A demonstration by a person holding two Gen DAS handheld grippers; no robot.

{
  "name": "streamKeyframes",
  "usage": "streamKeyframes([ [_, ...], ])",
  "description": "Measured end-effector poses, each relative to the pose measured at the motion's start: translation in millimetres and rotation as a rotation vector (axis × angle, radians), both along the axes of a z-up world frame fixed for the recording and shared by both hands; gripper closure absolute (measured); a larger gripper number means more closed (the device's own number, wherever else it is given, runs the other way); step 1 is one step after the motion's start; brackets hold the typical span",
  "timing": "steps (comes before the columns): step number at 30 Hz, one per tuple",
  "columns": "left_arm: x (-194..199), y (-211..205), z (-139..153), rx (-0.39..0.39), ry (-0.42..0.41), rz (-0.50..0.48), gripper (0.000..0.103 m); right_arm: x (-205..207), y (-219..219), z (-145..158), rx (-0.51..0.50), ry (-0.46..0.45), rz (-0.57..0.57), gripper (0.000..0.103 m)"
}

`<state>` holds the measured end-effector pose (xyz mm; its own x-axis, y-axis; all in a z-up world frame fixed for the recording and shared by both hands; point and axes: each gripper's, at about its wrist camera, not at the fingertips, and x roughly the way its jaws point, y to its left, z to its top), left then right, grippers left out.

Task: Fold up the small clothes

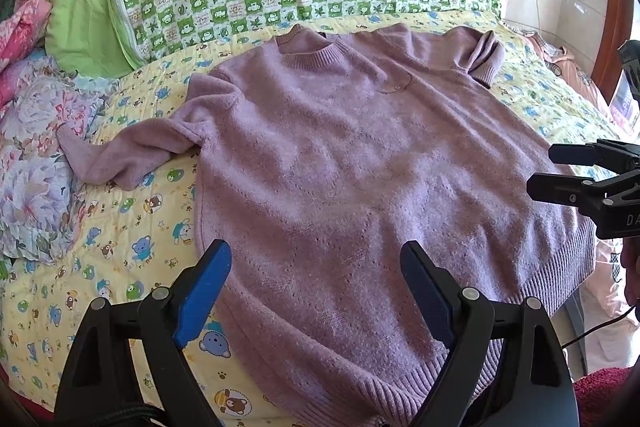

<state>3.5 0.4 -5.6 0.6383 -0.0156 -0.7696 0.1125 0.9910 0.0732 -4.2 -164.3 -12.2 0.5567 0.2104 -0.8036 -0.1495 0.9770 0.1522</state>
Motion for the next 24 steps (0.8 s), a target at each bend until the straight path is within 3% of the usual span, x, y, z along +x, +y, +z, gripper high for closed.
streamKeyframes([
  [17, 1.9, 0.1, -0.3, 0.004, -0.006, 0.005, 0.016, 1.2, 1.8, -3.4, -0.003, 0.005, -0.001, 0.016],
  [24, 5.2, -1.9, -0.2, -0.002, -0.022, 0.004, 0.016, 2.3, -1.1, -4.3, -0.016, 0.063, -0.006, 0.016],
])
